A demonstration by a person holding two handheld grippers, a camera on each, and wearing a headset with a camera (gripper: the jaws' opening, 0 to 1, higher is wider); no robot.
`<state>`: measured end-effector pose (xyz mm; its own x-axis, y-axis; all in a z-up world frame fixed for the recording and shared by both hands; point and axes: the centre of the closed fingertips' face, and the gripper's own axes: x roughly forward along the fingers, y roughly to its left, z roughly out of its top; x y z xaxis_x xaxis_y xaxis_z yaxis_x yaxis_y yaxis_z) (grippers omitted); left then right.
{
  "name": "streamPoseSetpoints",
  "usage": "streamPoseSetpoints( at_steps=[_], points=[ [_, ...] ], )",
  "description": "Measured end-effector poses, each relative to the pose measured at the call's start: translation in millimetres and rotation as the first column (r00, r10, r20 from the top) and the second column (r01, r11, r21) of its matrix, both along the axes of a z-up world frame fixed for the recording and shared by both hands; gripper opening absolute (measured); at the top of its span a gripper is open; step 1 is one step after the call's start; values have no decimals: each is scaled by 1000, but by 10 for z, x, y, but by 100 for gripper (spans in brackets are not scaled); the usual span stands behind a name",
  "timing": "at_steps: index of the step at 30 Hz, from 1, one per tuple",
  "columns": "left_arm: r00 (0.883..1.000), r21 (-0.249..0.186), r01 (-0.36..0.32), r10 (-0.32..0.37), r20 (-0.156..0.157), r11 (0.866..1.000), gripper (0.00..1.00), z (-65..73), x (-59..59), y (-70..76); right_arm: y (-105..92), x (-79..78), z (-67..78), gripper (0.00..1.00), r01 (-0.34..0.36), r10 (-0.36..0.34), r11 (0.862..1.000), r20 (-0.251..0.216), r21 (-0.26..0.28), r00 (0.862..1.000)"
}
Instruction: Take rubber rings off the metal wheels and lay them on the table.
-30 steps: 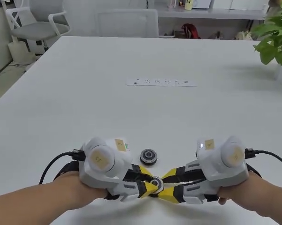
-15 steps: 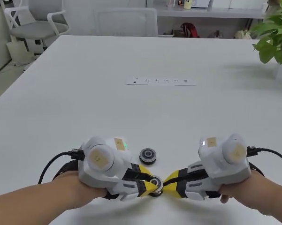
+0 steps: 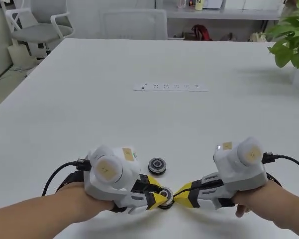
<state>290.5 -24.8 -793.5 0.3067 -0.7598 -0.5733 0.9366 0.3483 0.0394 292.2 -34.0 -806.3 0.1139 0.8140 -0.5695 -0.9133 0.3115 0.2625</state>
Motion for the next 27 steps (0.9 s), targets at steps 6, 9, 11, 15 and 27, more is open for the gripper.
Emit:
streamPoseSetpoints(
  at_steps=[6, 9, 11, 15, 27],
  points=[
    [1000, 3, 2, -2, 3, 1000, 12, 2, -1, 1, -15, -2, 30, 0, 38, -36, 999, -51, 24, 998],
    [1000, 3, 1, -1, 3, 1000, 12, 2, 0, 2, -18, 3, 32, 0, 53, -51, 998, -70, 29, 996],
    [1000, 2, -2, 2, 0, 1000, 12, 2, 0, 3, -25, 11, 31, 0, 82, -78, 996, -105, 40, 991],
    [1000, 0, -9, 9, -5, 1000, 12, -1, 2, 2, -36, 33, 33, 0, 117, -109, 992, -141, 56, 984],
    [1000, 15, -17, 17, 7, 1000, 12, -3, 5, -3, 11, 81, 118, 0, 181, -158, 977, -186, 114, 970]
  ],
)
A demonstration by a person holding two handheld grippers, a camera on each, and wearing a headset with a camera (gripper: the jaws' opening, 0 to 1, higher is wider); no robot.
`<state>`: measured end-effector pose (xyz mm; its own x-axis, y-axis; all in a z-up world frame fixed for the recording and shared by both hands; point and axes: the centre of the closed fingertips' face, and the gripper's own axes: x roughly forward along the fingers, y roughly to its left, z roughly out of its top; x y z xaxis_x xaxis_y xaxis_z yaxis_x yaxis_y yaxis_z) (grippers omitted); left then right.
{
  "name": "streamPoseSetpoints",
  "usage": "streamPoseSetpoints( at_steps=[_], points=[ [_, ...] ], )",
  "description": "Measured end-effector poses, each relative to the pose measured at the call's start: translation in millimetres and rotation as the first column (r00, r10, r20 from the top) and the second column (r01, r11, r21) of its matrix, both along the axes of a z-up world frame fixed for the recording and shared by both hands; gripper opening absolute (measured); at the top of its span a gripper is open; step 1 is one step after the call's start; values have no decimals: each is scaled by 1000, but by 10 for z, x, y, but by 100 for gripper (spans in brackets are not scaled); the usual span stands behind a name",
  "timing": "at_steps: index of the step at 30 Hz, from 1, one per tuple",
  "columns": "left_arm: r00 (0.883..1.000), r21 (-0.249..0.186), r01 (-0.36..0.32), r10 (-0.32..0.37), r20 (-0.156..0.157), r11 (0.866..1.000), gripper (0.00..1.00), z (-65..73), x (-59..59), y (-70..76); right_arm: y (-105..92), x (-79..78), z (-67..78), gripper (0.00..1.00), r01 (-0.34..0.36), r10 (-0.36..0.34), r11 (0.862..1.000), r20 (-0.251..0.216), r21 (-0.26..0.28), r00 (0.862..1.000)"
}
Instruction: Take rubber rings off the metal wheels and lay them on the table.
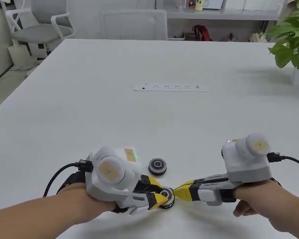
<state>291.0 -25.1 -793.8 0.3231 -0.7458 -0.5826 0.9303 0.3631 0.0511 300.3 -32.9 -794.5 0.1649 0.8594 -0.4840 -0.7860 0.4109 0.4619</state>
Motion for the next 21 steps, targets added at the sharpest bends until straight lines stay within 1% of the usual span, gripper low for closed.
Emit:
streamPoseSetpoints(
  at_steps=[3, 7, 12, 17, 21],
  points=[
    [1000, 8, 0, 0, 3, 1000, 12, 0, -5, -2, 18, -14, 16, 0, -11, 11, 1000, 10, -4, 1000],
    [1000, 16, 1, -1, 11, 1000, 12, -1, -1, -1, 48, -35, 29, 0, -26, 26, 1000, 11, 0, 1000],
    [1000, 19, 1, -1, 13, 1000, 12, 0, 3, -1, 74, -54, 39, 0, -40, 40, 999, 16, 0, 999],
    [1000, 18, 0, -1, 13, 1000, 12, 0, 6, -1, 83, -62, 49, 0, -46, 46, 999, 13, 11, 999],
    [1000, 18, 1, -1, 13, 1000, 12, 0, 8, -1, 102, -76, 71, 0, -44, 44, 999, -3, 31, 999]
  ],
)
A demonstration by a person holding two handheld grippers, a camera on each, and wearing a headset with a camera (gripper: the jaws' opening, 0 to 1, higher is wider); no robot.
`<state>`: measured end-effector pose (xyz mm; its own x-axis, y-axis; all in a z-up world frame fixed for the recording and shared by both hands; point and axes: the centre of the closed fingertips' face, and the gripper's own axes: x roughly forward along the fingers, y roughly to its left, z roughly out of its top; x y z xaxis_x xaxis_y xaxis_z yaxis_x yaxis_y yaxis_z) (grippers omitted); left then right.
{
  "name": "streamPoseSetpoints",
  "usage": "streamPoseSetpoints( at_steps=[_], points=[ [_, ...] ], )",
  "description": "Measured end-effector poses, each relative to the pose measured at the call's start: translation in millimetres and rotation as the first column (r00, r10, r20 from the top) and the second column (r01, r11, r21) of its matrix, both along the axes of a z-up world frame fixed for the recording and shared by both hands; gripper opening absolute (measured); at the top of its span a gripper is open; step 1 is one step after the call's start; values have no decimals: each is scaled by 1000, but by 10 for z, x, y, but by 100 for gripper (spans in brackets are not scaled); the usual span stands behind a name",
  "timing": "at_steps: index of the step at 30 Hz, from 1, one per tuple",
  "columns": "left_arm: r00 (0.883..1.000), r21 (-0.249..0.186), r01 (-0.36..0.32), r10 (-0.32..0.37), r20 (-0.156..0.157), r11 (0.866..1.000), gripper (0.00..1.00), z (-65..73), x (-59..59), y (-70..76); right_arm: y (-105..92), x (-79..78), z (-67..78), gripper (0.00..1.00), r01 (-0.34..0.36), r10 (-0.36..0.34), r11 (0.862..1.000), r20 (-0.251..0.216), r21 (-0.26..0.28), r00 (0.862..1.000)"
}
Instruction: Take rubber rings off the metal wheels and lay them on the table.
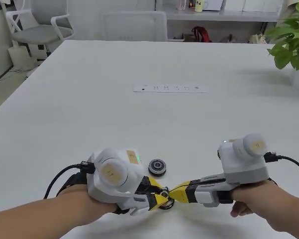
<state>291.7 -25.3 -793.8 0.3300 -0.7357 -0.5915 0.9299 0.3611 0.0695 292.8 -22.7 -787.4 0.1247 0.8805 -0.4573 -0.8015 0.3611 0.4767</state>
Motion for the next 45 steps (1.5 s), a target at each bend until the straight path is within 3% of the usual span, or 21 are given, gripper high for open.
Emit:
streamPoseSetpoints(
  at_steps=[2, 4, 7, 13, 28, 31, 38, 45],
  points=[
    [1000, -1, -1, 1, 0, 1000, 12, 0, -2, -1, 9, -11, 9, 0, -4, 4, 1000, -2, 7, 1000],
    [1000, -1, -2, 2, 0, 1000, 12, 1, 0, -2, 100, -99, 108, 0, -32, 35, 997, -35, 76, 999],
    [1000, -4, -2, 2, 0, 1000, 12, 2, 1, -1, 109, -93, 78, 0, -47, 46, 998, 13, 33, 999],
    [1000, -9, -3, 3, -3, 1000, 12, 5, 0, -3, 16, -32, 10, 0, -22, 22, 1000, 24, 8, 999],
    [1000, 0, 20, -20, 4, 1000, 13, 7, -7, -4, -19, -13, -31, 0, 0, 0, 1000, -2, 5, 1000],
    [999, 13, 37, -38, 18, 999, 15, 19, -7, 19, -18, -13, -26, 0, 4, -4, 1000, -6, 10, 1000],
    [999, 7, 48, -48, 7, 999, 19, 60, -37, 56, -16, -7, -16, 0, 9, -9, 1000, -13, 18, 1000],
    [998, -29, 58, -59, -20, 998, 27, 159, -109, 79, -18, -4, -6, 0, 9, -9, 1000, -13, 20, 1000]
  ],
)
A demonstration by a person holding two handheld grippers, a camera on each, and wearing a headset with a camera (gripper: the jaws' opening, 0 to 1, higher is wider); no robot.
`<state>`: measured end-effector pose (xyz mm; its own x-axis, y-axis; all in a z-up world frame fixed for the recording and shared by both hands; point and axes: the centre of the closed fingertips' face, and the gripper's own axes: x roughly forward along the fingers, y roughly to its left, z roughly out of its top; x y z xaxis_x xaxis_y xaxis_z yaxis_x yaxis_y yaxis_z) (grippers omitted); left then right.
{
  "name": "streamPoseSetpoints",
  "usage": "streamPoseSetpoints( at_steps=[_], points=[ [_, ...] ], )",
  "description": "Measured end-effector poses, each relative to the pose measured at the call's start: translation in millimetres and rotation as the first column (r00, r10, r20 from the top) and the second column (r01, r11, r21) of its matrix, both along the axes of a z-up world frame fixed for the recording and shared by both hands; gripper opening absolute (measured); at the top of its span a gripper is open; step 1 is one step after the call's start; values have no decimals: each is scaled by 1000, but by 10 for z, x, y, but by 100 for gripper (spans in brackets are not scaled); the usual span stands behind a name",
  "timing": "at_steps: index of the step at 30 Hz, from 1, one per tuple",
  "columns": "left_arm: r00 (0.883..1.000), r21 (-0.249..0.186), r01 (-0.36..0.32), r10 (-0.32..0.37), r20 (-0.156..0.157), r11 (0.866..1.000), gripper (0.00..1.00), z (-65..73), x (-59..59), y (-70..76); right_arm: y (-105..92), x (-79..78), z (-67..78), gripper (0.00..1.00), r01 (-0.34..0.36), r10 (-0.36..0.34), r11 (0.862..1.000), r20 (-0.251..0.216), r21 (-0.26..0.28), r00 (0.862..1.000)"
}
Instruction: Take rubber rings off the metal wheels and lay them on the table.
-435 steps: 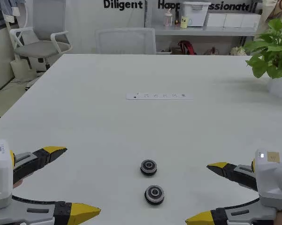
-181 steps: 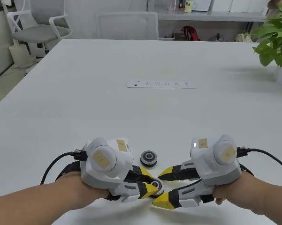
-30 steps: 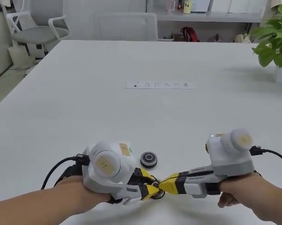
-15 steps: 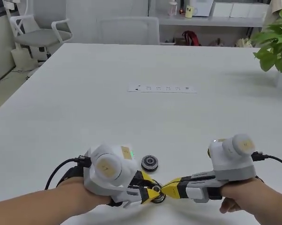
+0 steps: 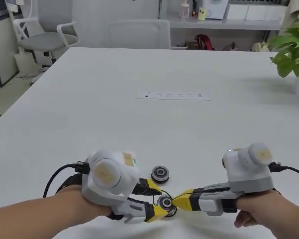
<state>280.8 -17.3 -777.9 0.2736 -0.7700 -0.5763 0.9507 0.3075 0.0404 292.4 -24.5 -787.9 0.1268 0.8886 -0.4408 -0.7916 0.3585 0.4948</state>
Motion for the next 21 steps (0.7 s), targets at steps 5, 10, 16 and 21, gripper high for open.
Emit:
streamPoseSetpoints(
  at_steps=[5, 10, 16, 21],
  points=[
    [1000, -53, -18, 18, -13, 998, 32, 147, -9, 56, -2, 4, 9, 0, 0, 0, 1000, -1, 3, 1000],
    [999, -78, -41, 40, -15, 996, 37, 233, -26, 165, 1, -3, 18, 0, -5, 5, 1000, -2, 4, 1000],
    [998, -98, -58, 57, -12, 993, 42, 325, -54, 320, 31, 4, 53, 0, -22, 22, 1000, -9, 7, 1000],
    [996, -114, -88, 89, 2, 990, 48, 386, -22, 462, 75, -5, 103, 0, -42, 42, 999, -5, 15, 999]
  ],
)
